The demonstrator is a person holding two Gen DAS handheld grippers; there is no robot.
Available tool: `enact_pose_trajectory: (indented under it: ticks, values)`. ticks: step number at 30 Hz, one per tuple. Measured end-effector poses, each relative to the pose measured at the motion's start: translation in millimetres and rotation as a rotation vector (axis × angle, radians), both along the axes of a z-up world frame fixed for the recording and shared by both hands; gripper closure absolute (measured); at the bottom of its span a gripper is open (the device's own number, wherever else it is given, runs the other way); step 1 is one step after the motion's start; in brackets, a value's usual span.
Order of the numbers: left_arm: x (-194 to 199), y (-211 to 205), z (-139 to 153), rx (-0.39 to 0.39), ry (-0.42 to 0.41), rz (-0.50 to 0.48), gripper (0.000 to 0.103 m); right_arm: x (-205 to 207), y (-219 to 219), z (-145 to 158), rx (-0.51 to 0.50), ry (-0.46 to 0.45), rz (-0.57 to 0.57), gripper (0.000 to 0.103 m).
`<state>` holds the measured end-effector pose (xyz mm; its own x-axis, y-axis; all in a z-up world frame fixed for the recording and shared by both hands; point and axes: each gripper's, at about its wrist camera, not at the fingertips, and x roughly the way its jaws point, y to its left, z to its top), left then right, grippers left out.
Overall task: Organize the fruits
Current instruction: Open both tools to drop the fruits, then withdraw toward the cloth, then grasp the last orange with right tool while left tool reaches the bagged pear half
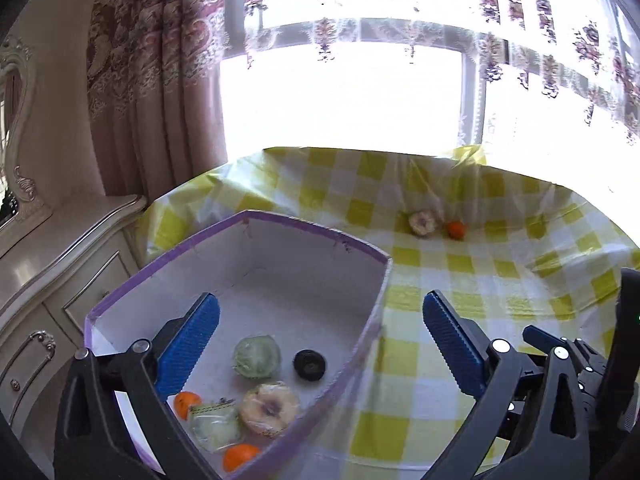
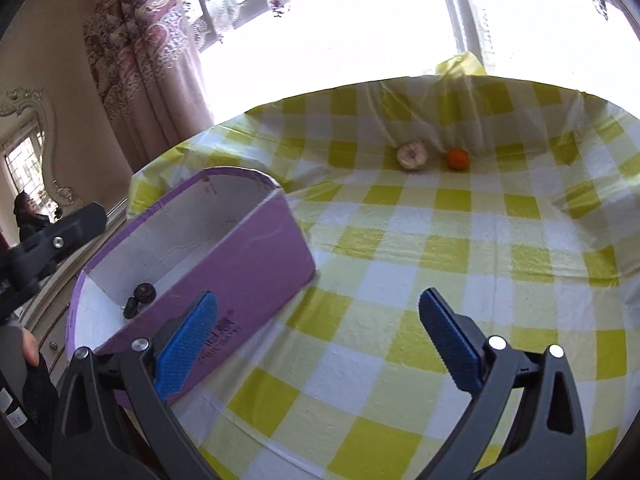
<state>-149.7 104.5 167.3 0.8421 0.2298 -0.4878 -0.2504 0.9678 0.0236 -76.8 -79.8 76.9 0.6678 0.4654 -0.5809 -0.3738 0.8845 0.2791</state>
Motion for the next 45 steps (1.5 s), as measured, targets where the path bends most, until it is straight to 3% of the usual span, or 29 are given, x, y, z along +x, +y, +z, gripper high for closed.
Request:
enact_pose_trajectory:
  ticks: [7,10,16,19,22,28,30,35,43,45]
  values:
    - [47.4,-107.6,-39.4,0.144,-0.02,-0.311,0.004,42.6,-87.5,-32.5,-0.101,0.02,-0.258,0.002]
    - [85.8,-124.5,-73.2,0.102,0.046,-0.375,0.004,69.8,-108.1,-44.0,-0.159,0.048,-0.307,0.002]
    - [169.9,-118.4,-121.9,-0.014,0.165,-0.353,0.005,132.9,-117.7,-58.1,-0.262,0.087,-0.345,0.002]
    - [198.0,-114.4,-134.3,-0.015,0.179,-0.335,0.005,163.6,-114.8,-63.2,-0.269,0.092,-0.366,0.002]
    - [217.0,-108.8,-145.1,-0.073,0.231,-0.361,0.005,193.9,-107.6,-68.2,-0.245,0.116,-0.343,0.002]
    - [214.6,-83.5,-148.7,-0.255,0.206,-0.384,0.005,256.2,-73.9,-69.0,-0.214,0.122,-0.235,0.016]
    - [217.0,-83.5,-149.8,-0.265,0.217,-0.392,0.005,282.1,-61.0,-70.0,-0.209,0.13,-0.207,0.025]
    - [217.7,-76.0,-150.1,-0.323,0.208,-0.38,0.005,341.2,-26.8,-73.5,-0.231,0.155,-0.164,0.036]
    - [220.1,-65.0,-151.8,-0.405,0.186,-0.347,0.005,398.1,16.5,-74.5,-0.302,0.158,-0.147,0.043]
    - [221.6,-64.6,-151.5,-0.408,0.188,-0.345,0.005,396.4,22.1,-73.4,-0.313,0.143,-0.124,0.062]
